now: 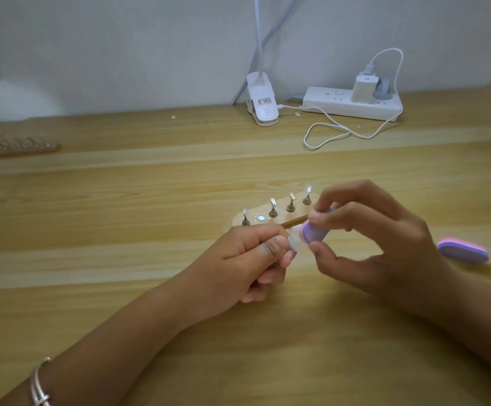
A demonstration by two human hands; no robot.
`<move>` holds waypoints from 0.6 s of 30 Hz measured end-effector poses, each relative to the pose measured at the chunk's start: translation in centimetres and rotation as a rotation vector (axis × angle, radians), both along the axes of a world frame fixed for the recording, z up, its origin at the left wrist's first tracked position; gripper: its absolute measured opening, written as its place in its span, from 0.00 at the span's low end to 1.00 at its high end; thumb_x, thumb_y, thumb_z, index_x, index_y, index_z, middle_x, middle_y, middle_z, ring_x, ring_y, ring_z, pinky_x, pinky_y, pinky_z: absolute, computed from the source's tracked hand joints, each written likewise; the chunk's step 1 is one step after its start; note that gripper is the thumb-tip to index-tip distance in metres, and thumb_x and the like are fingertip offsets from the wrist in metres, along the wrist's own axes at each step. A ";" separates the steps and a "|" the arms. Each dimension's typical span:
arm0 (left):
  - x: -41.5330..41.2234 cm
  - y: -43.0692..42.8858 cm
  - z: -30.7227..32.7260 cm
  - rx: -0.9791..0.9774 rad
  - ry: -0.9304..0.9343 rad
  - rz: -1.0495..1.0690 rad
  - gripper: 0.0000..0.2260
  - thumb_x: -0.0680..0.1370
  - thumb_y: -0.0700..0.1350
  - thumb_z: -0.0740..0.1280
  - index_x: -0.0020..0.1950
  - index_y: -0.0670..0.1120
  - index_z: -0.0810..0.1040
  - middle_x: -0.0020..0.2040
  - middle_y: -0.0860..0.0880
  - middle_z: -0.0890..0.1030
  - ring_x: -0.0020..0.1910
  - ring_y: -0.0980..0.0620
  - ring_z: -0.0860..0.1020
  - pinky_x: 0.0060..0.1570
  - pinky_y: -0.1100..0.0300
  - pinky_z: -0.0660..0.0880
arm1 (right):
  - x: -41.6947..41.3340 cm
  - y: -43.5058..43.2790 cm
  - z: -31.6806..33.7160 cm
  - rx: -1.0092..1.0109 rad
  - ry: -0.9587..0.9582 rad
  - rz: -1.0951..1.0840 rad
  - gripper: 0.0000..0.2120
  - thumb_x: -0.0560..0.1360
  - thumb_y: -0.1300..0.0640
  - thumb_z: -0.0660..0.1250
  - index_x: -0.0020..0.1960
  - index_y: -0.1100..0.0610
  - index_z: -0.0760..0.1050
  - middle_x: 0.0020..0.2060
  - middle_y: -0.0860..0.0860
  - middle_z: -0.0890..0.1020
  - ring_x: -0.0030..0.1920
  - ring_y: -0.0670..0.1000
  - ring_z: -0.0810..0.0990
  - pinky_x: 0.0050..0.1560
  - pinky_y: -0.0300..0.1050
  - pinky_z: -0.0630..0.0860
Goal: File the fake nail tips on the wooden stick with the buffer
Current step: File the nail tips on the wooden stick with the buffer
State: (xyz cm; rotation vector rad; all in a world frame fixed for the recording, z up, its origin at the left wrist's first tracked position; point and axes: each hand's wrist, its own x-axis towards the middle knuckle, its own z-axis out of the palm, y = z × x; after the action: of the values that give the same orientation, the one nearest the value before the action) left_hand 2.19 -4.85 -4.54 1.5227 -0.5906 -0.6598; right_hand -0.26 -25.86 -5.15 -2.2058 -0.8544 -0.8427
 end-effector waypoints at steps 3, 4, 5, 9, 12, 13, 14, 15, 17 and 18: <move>0.0 0.1 -0.2 -0.008 -0.018 -0.011 0.12 0.81 0.44 0.55 0.43 0.38 0.71 0.31 0.47 0.64 0.28 0.55 0.62 0.24 0.66 0.63 | -0.8 1.1 -0.5 -0.026 -0.007 0.083 0.08 0.74 0.61 0.73 0.47 0.67 0.82 0.49 0.56 0.79 0.47 0.48 0.79 0.50 0.38 0.75; 0.0 0.1 -0.2 -0.008 -0.024 -0.011 0.13 0.82 0.44 0.55 0.44 0.37 0.71 0.32 0.46 0.64 0.29 0.56 0.62 0.24 0.66 0.63 | -1.0 1.4 -0.7 -0.051 -0.021 0.100 0.07 0.74 0.61 0.73 0.47 0.66 0.82 0.49 0.57 0.80 0.46 0.51 0.80 0.48 0.41 0.77; 0.0 0.1 -0.2 -0.009 -0.028 -0.010 0.13 0.83 0.43 0.55 0.43 0.38 0.71 0.32 0.46 0.64 0.28 0.56 0.62 0.24 0.66 0.63 | -0.9 1.3 -0.7 -0.062 -0.020 0.097 0.07 0.74 0.61 0.72 0.46 0.66 0.82 0.49 0.57 0.80 0.45 0.52 0.80 0.47 0.43 0.77; 0.1 0.1 -0.1 -0.017 -0.021 -0.011 0.12 0.81 0.45 0.56 0.41 0.43 0.71 0.29 0.52 0.65 0.27 0.55 0.61 0.24 0.66 0.63 | 0.1 0.0 -0.1 0.028 0.029 -0.022 0.09 0.74 0.60 0.71 0.46 0.67 0.81 0.47 0.58 0.79 0.46 0.46 0.76 0.48 0.34 0.72; 0.1 0.0 -0.2 -0.018 -0.025 -0.015 0.12 0.81 0.45 0.56 0.42 0.40 0.71 0.31 0.50 0.65 0.28 0.53 0.61 0.24 0.66 0.63 | -0.6 0.8 -0.4 0.035 0.026 0.063 0.09 0.74 0.60 0.72 0.47 0.66 0.82 0.48 0.57 0.79 0.47 0.46 0.78 0.47 0.36 0.74; 0.1 0.1 -0.2 -0.019 -0.021 -0.016 0.12 0.81 0.45 0.56 0.42 0.39 0.71 0.31 0.50 0.65 0.28 0.54 0.61 0.23 0.66 0.63 | -0.8 1.2 -0.7 -0.002 -0.003 0.091 0.08 0.75 0.60 0.72 0.46 0.66 0.82 0.48 0.57 0.80 0.46 0.48 0.79 0.47 0.38 0.76; 0.1 0.1 -0.2 -0.018 -0.017 -0.015 0.13 0.81 0.45 0.55 0.42 0.38 0.70 0.31 0.49 0.65 0.28 0.54 0.61 0.23 0.66 0.63 | -0.9 1.4 -0.8 -0.046 -0.032 0.096 0.08 0.75 0.60 0.72 0.46 0.66 0.82 0.48 0.58 0.80 0.45 0.51 0.80 0.46 0.41 0.77; 0.2 0.1 -0.1 -0.016 -0.013 -0.011 0.12 0.81 0.45 0.55 0.42 0.39 0.70 0.30 0.50 0.65 0.27 0.54 0.61 0.23 0.66 0.63 | -0.7 1.2 -0.8 -0.072 -0.043 0.080 0.08 0.75 0.61 0.72 0.46 0.67 0.82 0.48 0.58 0.80 0.44 0.52 0.80 0.45 0.43 0.77; 0.3 0.2 -0.1 -0.020 0.003 0.000 0.12 0.81 0.45 0.55 0.41 0.42 0.70 0.29 0.52 0.65 0.27 0.53 0.60 0.23 0.66 0.63 | 0.1 0.3 -0.5 -0.041 -0.012 0.014 0.07 0.74 0.62 0.73 0.45 0.67 0.82 0.47 0.59 0.80 0.45 0.48 0.78 0.47 0.39 0.75; 0.3 0.1 0.0 -0.023 0.010 -0.001 0.12 0.81 0.45 0.55 0.40 0.43 0.71 0.29 0.52 0.65 0.27 0.53 0.60 0.23 0.66 0.63 | 0.3 -0.1 -0.3 -0.005 0.008 -0.019 0.06 0.74 0.63 0.73 0.45 0.67 0.82 0.47 0.59 0.79 0.46 0.45 0.77 0.48 0.36 0.74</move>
State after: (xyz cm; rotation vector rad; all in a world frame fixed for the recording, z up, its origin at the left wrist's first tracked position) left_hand 2.46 -4.71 -4.59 1.4973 -0.5902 -0.6590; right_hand 0.03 -25.98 -5.40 -2.2237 -0.8336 -0.8415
